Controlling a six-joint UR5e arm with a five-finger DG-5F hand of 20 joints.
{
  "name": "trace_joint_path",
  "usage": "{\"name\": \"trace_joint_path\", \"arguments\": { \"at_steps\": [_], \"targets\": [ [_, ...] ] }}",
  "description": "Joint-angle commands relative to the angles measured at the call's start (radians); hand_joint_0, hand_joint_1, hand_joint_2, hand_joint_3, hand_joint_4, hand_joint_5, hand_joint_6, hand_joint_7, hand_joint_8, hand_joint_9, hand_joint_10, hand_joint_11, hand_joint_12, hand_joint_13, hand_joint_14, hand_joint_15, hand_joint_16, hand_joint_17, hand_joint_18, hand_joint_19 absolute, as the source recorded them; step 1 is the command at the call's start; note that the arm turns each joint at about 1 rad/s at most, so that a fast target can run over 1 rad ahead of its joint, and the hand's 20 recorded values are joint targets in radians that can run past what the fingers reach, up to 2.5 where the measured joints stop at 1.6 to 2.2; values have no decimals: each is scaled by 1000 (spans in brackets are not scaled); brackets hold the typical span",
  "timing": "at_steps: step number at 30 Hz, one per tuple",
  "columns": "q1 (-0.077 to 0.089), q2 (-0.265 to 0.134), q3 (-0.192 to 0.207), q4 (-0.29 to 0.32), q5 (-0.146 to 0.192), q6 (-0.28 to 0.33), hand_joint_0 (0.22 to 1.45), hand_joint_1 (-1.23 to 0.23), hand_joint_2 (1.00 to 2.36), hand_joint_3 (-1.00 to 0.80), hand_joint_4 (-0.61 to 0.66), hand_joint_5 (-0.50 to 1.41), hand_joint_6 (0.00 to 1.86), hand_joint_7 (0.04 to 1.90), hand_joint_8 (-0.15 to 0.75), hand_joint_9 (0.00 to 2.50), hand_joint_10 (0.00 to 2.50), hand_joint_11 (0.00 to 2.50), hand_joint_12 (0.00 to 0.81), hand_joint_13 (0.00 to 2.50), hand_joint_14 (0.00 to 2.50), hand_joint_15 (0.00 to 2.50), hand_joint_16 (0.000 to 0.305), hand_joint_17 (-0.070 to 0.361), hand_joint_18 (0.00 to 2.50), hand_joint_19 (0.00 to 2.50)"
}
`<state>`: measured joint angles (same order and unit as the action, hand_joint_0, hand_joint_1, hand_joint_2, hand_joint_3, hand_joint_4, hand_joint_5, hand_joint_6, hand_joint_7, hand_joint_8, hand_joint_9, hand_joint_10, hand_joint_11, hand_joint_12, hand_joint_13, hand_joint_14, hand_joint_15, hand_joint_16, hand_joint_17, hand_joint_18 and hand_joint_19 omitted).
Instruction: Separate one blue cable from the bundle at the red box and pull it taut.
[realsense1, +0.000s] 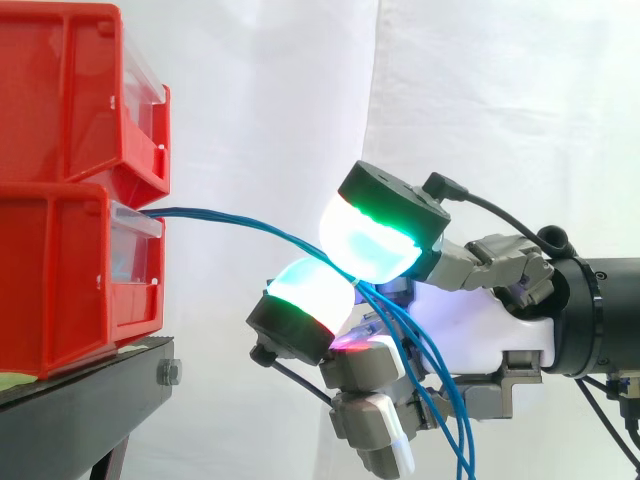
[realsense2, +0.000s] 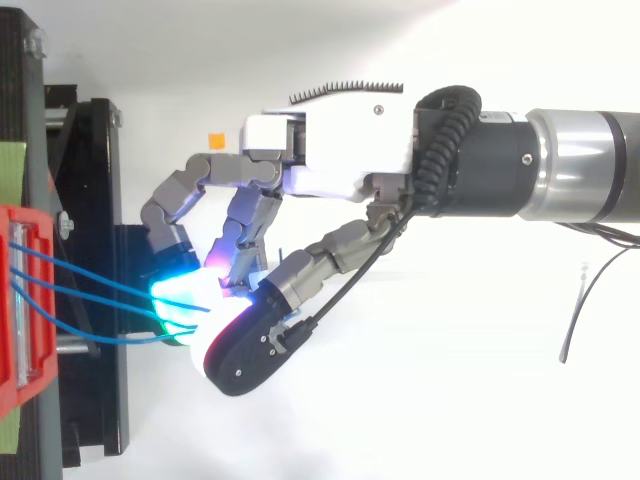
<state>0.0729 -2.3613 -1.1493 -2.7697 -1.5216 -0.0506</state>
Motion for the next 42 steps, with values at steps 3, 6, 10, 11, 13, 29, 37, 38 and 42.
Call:
{"name": "trace_joint_path", "arguments": {
  "at_steps": [3, 6, 10, 11, 13, 29, 37, 38, 42],
  "targets": [
    [1, -1, 0, -4, 0, 0, 777, -940, 1000, -500, -176, -167, 877, 1172, 266, 1107, 29, 1154, 353, 1050, 30, 854, 48, 108, 887, 850],
    [-1, 0, -1, -4, 0, 0, 768, -935, 1000, -500, -166, -162, 887, 1205, 261, 1123, 28, 1165, 352, 1058, 31, 863, 47, 106, 889, 853],
    [-1, -1, -1, -5, 0, 0, 728, -908, 1000, -500, -158, -151, 893, 1233, 262, 1140, 29, 1160, 352, 1063, 33, 854, 47, 105, 894, 873],
    [-1, -1, -1, -5, 0, 0, 715, -901, 1000, -500, -158, -149, 894, 1233, 262, 1144, 29, 1160, 353, 1066, 31, 862, 46, 104, 895, 872],
    [-1, 0, 0, -5, 0, 0, 688, -891, 1000, -500, -150, -144, 893, 1232, 258, 1157, 29, 1159, 354, 1074, 32, 863, 46, 104, 897, 891],
    [-1, -1, 2, -5, -5, 0, 470, -651, 1000, -500, -103, -90, 851, 1163, 301, 1286, 27, 1086, 398, 1162, 27, 866, 55, 124, 998, 916],
    [-1, -1, 2, -7, -12, 0, 512, -628, 1000, -500, -129, -86, 837, 1167, 282, 1287, 26, 1074, 380, 1155, 28, 877, 51, 116, 965, 938],
    [-1, -1, 3, -7, -12, 0, 522, -633, 1000, -500, -124, -87, 836, 1160, 275, 1285, 28, 1080, 378, 1152, 30, 873, 51, 114, 958, 946],
    [-1, 0, 3, -7, -12, 0, 562, -656, 1000, -500, -113, -87, 822, 1181, 268, 1282, 28, 1080, 364, 1148, 31, 885, 48, 109, 937, 954]
  ]
}}
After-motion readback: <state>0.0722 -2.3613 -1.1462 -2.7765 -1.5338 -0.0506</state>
